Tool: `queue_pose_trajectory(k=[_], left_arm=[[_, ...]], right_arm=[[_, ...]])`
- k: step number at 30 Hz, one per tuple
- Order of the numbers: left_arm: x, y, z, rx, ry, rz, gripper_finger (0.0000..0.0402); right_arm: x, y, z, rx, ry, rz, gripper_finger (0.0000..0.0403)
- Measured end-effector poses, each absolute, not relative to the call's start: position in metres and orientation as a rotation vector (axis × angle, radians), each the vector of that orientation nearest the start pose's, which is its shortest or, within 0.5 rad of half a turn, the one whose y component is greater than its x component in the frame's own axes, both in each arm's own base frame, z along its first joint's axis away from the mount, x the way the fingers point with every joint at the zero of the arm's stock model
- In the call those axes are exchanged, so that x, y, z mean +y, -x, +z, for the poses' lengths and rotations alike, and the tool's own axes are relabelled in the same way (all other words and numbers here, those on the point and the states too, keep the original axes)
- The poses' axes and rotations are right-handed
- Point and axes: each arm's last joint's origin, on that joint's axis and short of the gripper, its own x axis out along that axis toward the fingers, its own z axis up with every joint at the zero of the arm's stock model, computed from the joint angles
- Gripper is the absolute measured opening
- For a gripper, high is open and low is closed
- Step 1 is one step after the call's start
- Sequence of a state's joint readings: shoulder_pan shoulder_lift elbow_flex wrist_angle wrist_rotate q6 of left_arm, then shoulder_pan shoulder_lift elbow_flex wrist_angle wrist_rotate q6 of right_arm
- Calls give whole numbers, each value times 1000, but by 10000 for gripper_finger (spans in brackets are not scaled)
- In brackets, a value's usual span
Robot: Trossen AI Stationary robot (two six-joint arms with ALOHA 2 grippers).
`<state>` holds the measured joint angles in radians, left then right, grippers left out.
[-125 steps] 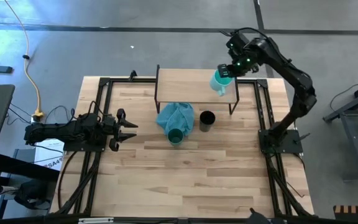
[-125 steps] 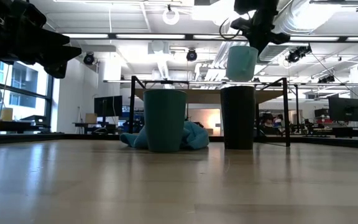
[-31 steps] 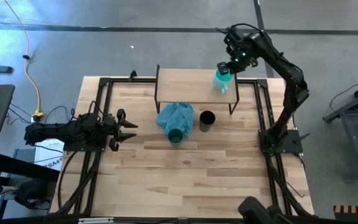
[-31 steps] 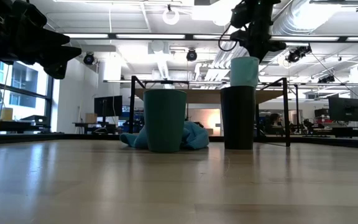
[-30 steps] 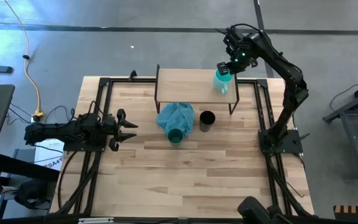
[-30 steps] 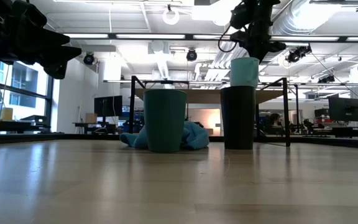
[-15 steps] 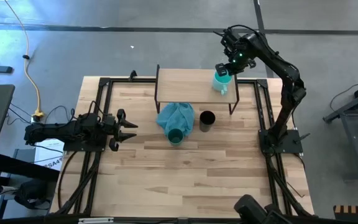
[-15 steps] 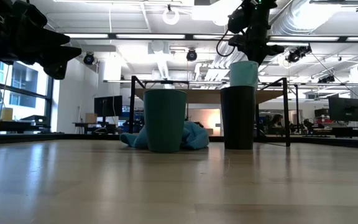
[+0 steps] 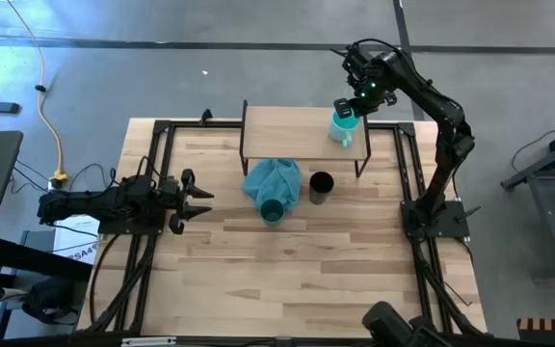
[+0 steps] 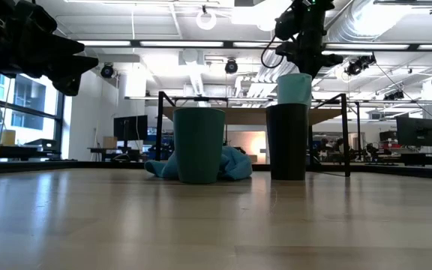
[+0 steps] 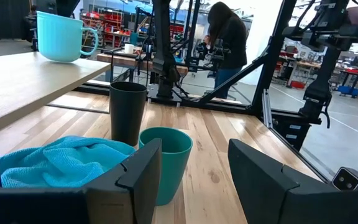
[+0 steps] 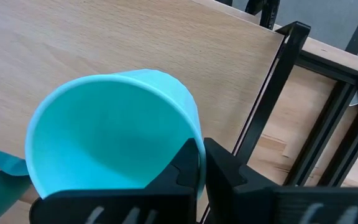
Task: Stack small to large cups/mugs on shelf
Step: Put the blue cup on the shelf
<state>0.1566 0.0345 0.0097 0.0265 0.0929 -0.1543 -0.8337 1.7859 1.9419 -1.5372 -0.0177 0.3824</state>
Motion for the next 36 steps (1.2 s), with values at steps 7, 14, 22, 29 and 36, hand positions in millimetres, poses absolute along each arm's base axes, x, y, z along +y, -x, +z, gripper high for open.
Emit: queue_pose_trajectory(k=[7,14,22,29,36], left_arm=[[13,-98,167,-7,154,63,175],[13,-98,167,-7,154,63,175],[13,-98,167,-7,154,63,175],[13,-98,167,-7,155,63,175],[13,-98,167,-7,155,63,175]], right_arm=[[-242,-220,364,1168,-893,-933,0],[-241,-221,363,1174,-896,-932,0],[-241,-221,363,1167,-912,-946,0],[-240,-222,363,1160,-923,-964,0],[-238,-223,363,1166,-928,-965,0]])
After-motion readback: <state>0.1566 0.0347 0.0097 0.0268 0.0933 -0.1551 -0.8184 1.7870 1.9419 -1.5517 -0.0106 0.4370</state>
